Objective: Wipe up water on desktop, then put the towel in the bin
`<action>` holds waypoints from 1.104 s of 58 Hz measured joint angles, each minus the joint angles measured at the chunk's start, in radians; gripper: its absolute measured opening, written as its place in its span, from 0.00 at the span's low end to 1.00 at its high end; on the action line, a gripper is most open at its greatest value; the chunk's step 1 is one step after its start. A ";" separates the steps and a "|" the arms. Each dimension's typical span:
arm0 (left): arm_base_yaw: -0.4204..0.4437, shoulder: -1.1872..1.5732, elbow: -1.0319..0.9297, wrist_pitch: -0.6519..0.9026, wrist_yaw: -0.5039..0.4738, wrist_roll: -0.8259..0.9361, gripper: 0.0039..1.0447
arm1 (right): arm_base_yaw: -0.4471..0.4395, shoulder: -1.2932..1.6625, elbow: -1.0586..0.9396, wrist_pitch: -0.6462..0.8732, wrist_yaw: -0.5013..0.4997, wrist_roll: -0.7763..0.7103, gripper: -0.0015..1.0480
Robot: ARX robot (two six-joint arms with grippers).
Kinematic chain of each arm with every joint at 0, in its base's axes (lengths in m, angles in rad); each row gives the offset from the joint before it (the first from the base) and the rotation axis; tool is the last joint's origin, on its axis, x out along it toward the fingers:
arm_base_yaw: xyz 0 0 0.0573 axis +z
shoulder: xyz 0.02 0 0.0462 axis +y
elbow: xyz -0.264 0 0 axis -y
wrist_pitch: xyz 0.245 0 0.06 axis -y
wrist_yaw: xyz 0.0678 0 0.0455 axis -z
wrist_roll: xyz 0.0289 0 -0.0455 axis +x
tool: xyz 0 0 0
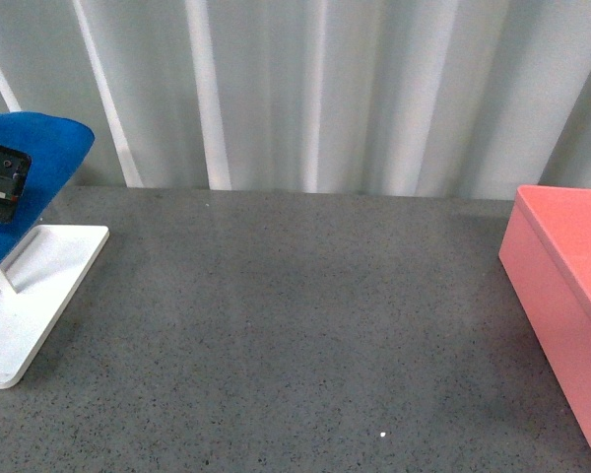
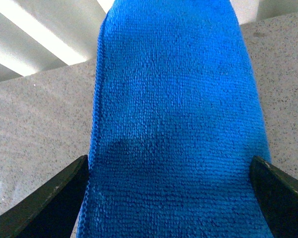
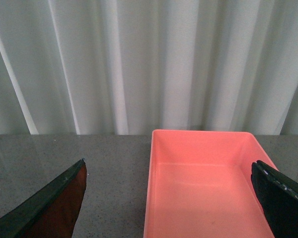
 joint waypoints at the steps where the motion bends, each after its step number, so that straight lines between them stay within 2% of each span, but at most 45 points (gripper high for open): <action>1: 0.000 0.000 0.000 -0.006 -0.002 -0.003 0.93 | 0.000 0.000 0.000 0.000 0.000 0.000 0.93; 19: 0.009 0.004 0.005 -0.111 0.002 -0.079 0.46 | 0.000 0.000 0.000 0.000 0.000 0.000 0.93; 26: 0.027 -0.011 0.014 -0.127 0.051 -0.135 0.23 | 0.000 0.000 0.000 0.000 0.000 0.000 0.93; 33: 0.032 -0.042 0.006 -0.135 0.104 -0.195 0.06 | 0.000 0.000 0.000 0.000 0.000 0.000 0.93; 38: 0.025 -0.081 -0.018 -0.114 0.161 -0.224 0.05 | 0.000 0.000 0.000 0.000 0.000 0.000 0.93; 47: -0.028 -0.180 -0.060 -0.079 0.195 -0.240 0.05 | 0.000 0.000 0.000 0.000 0.000 0.000 0.93; 52: -0.113 -0.267 -0.089 -0.079 0.258 -0.294 0.05 | 0.000 0.000 0.000 0.000 0.000 0.000 0.93; 56: -0.215 -0.340 -0.104 -0.069 0.316 -0.382 0.05 | 0.000 0.000 0.000 0.000 0.000 0.000 0.93; 64: -0.373 -0.404 -0.116 -0.002 0.377 -0.526 0.05 | 0.000 0.000 0.000 0.000 0.000 0.000 0.93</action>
